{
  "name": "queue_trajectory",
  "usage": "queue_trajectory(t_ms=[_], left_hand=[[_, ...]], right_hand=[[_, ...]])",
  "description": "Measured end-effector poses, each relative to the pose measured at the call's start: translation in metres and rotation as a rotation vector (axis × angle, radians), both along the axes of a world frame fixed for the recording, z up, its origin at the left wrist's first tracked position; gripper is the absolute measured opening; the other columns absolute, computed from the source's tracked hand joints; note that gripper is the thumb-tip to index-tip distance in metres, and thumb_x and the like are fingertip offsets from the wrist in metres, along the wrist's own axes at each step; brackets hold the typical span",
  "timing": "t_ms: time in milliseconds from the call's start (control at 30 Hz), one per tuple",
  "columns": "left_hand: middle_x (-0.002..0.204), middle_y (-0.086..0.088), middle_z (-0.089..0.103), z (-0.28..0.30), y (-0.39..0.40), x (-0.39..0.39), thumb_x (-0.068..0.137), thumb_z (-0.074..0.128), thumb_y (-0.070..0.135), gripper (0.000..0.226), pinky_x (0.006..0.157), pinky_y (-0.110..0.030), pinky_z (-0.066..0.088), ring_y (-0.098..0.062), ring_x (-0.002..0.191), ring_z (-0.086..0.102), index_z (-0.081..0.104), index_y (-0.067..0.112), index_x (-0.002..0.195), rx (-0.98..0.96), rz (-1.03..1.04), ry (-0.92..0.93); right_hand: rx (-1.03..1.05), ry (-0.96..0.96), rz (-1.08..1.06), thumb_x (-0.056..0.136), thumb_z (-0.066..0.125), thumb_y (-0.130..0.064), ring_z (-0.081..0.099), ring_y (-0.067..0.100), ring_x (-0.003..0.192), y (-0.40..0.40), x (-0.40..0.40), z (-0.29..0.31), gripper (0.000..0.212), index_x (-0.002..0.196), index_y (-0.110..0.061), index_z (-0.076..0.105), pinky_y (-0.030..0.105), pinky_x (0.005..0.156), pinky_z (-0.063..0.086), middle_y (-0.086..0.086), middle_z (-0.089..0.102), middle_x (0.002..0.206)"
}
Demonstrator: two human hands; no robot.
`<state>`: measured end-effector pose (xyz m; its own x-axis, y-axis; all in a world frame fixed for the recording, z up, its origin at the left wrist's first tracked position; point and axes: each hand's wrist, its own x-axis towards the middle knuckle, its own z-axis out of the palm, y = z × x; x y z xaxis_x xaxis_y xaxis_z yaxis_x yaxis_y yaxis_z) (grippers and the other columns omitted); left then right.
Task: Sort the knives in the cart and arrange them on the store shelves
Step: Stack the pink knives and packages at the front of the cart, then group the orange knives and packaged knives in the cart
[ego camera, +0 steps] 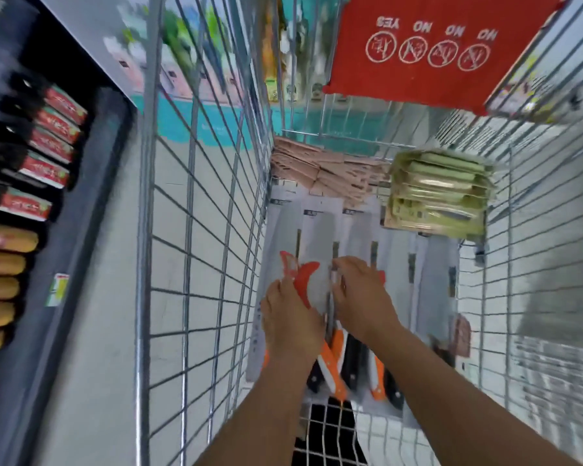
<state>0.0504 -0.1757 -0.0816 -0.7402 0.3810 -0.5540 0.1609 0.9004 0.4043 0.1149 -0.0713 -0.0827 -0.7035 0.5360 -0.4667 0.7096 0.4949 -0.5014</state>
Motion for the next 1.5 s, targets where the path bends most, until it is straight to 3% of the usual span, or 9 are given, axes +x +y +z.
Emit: queue_trajectory(t_ms=[133,200,367,633,833,933,1133,1367,1500], left_hand=[[0.14,-0.013,0.039,0.004,-0.022,0.016,0.089,0.058,0.027,0.061,0.109,-0.041,0.029,-0.031,0.13,0.034,0.03,0.015,0.142,-0.005,0.007,-0.018],[0.145,-0.015,0.032,0.009,-0.027,0.02,0.089,0.06,0.025,0.071,0.112,-0.04,0.026,-0.032,0.134,0.029,0.021,0.013,0.147,-0.035,0.033,-0.061],[0.143,-0.018,0.025,0.013,-0.034,0.025,0.092,0.054,0.026,0.068,0.105,-0.04,0.031,-0.035,0.126,0.029,0.019,0.023,0.149,-0.105,0.043,-0.073],[0.136,-0.02,0.029,0.01,-0.032,0.027,0.087,0.06,0.029,0.067,0.101,-0.042,0.034,-0.035,0.124,0.028,0.028,0.024,0.145,-0.089,0.047,-0.07],[0.132,-0.016,0.035,0.003,-0.03,0.022,0.078,0.068,0.042,0.077,0.095,-0.041,0.039,-0.034,0.122,0.036,0.031,0.014,0.14,-0.153,0.073,-0.087],[0.128,-0.014,0.037,0.002,-0.03,0.021,0.079,0.067,0.041,0.069,0.093,-0.042,0.041,-0.033,0.119,0.038,0.036,0.015,0.134,-0.142,0.072,-0.088],[0.121,-0.012,0.048,0.0,-0.031,0.019,0.087,0.054,0.044,0.045,0.094,-0.041,0.041,-0.03,0.114,0.045,0.054,0.015,0.121,-0.06,0.161,-0.12],[0.13,-0.017,0.033,0.01,-0.022,0.01,0.093,0.042,0.02,0.029,0.098,-0.046,0.037,-0.032,0.121,0.033,0.054,0.02,0.119,-0.149,0.261,-0.194],[0.125,-0.011,0.049,0.013,-0.024,0.011,0.092,0.05,0.023,0.037,0.097,-0.045,0.039,-0.031,0.118,0.043,0.038,0.023,0.127,-0.109,0.351,-0.168]], right_hand=[[0.028,-0.091,0.019,0.093,0.045,-0.018,0.049,0.034,0.115,-0.04,0.025,-0.005,0.031,0.121,-0.01,0.053,0.036,0.093,0.04,0.011,0.052,0.127],[0.043,-0.125,0.013,0.091,0.047,-0.018,0.045,0.033,0.117,-0.053,0.033,-0.003,0.029,0.119,-0.013,0.053,0.035,0.093,0.039,0.008,0.048,0.129],[0.039,-0.15,-0.009,0.095,0.048,-0.026,0.029,0.028,0.132,-0.068,0.046,0.004,0.044,0.137,-0.018,0.043,0.035,0.107,0.031,0.008,0.032,0.143],[-0.094,-0.157,-0.117,0.097,0.047,-0.022,0.046,0.031,0.118,-0.071,0.049,0.006,0.045,0.141,-0.018,0.039,0.035,0.096,0.04,0.012,0.041,0.132],[0.005,-0.169,-0.159,0.093,0.047,-0.029,0.027,0.03,0.125,-0.07,0.053,0.007,0.04,0.133,-0.026,0.048,0.035,0.106,0.026,0.007,0.036,0.135],[0.014,-0.189,-0.139,0.09,0.048,-0.031,0.026,0.03,0.126,-0.067,0.05,0.004,0.04,0.13,-0.028,0.048,0.035,0.107,0.02,0.007,0.037,0.136],[0.031,-0.248,-0.194,0.081,0.061,-0.047,0.028,0.031,0.13,-0.064,0.052,0.006,0.068,0.138,-0.02,0.034,0.039,0.107,0.026,0.009,0.038,0.137],[-0.085,-0.236,-0.274,0.085,0.06,-0.018,0.042,0.034,0.121,-0.07,0.048,0.01,0.065,0.142,-0.02,0.028,0.039,0.1,0.041,0.015,0.035,0.137],[-0.088,-0.242,-0.312,0.087,0.056,-0.014,0.044,0.035,0.121,-0.063,0.051,0.01,0.06,0.141,-0.021,0.03,0.04,0.102,0.04,0.015,0.034,0.139]])
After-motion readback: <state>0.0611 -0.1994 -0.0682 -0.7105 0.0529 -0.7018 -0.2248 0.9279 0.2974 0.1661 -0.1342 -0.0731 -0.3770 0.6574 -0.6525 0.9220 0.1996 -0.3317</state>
